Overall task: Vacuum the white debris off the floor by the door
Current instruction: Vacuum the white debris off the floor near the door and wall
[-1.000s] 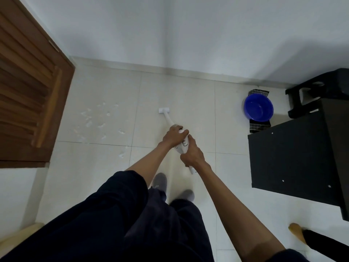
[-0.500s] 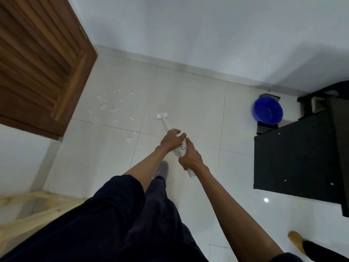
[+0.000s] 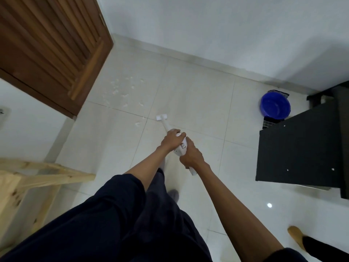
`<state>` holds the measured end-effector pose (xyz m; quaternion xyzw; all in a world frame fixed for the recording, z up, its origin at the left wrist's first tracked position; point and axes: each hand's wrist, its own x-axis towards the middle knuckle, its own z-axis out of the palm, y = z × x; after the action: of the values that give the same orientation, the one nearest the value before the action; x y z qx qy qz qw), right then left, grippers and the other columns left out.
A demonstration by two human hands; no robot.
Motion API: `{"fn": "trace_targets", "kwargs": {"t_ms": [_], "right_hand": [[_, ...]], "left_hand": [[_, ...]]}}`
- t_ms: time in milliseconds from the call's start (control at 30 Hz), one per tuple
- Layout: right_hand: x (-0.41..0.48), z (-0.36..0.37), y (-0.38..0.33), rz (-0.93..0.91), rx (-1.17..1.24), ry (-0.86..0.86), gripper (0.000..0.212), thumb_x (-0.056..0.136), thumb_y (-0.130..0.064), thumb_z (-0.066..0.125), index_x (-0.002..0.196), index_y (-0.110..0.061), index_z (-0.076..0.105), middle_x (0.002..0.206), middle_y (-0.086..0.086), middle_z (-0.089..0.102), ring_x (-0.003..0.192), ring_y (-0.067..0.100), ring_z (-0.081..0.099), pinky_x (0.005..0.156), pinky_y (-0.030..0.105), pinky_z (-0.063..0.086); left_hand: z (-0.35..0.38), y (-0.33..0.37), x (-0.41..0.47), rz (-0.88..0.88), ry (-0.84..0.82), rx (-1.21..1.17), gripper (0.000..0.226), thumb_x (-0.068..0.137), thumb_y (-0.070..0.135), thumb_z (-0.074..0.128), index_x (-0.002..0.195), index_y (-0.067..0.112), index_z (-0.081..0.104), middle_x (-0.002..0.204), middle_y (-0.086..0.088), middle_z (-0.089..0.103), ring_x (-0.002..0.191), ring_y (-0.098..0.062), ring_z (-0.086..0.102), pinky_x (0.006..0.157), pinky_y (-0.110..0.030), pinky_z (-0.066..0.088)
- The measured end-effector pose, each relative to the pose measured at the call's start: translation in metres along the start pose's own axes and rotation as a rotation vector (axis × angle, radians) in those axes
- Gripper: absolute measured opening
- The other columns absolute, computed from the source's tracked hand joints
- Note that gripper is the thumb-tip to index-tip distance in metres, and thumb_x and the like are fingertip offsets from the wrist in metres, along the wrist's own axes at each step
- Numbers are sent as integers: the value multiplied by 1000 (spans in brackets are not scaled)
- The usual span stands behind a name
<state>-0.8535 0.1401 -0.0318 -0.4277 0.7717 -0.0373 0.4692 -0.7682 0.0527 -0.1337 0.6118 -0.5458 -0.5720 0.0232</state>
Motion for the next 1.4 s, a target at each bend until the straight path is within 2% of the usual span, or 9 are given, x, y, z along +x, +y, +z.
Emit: {"fn": "trace_targets", "kwargs": {"t_ms": [133,233,433,567,700,833,933,1033,1400], "right_hand": [[3,6,-7,-13,-14,13,69,81,-7,61,140,-24,33,123,6,52,81,25,60,44,24,41],[13,2,-14,-21,-43,5,65,84,-8,60,141,-22,33,124,8,54,77,24,59,46,23,40],[48,-17,-39,-5,-56,-10,62,86,-10,58,141,-23,31,120,10,57,84,30,65,59,30,50],[80,-31,-66,-18,-51,-10,63,85,-11,55,140,-27,30,117,8,57,80,30,67,48,25,46],[118,-53,-104,-26,-59,-22,70,83,-9,54,144,-28,26,121,6,55,82,32,68,53,28,50],[162,-79,-147,-29,-92,-33,74,84,-6,54,148,-24,22,129,7,52,86,30,63,61,31,50],[195,-98,-178,-25,-78,-30,79,84,-6,55,151,-24,17,132,7,51,90,29,61,58,32,51],[222,-113,-205,-19,-86,-40,81,84,-5,56,152,-25,16,132,6,51,85,26,56,49,26,42],[289,-157,-255,-29,-140,-59,81,86,-8,55,153,-23,13,137,5,50,98,30,64,44,24,39]], "left_hand": [[-11,8,-11,18,-2,-25,54,93,45,51,138,15,55,139,-9,55,117,-28,59,104,-43,47],[-18,13,-5,22,4,-39,46,98,38,50,136,13,55,137,-10,56,117,-29,59,103,-41,47],[-40,29,27,18,36,-62,50,97,41,51,138,13,53,140,-9,54,120,-29,57,104,-41,45],[-64,39,63,27,75,-56,68,81,52,49,137,12,55,143,-9,52,125,-29,54,107,-45,43],[-98,61,107,16,93,-49,68,77,53,48,133,14,57,139,-6,54,120,-27,57,101,-42,47],[-135,86,157,11,102,-42,59,83,50,50,129,15,58,139,-6,56,118,-27,59,101,-45,48],[-166,108,190,8,94,-40,53,87,47,52,129,15,58,136,-6,57,116,-26,60,100,-43,48],[-190,124,216,8,97,-56,59,84,50,51,130,15,58,138,-6,55,118,-25,59,100,-42,48],[-233,162,287,-26,132,-99,75,73,61,46,134,18,55,143,-8,52,124,-27,56,106,-46,45]]}}
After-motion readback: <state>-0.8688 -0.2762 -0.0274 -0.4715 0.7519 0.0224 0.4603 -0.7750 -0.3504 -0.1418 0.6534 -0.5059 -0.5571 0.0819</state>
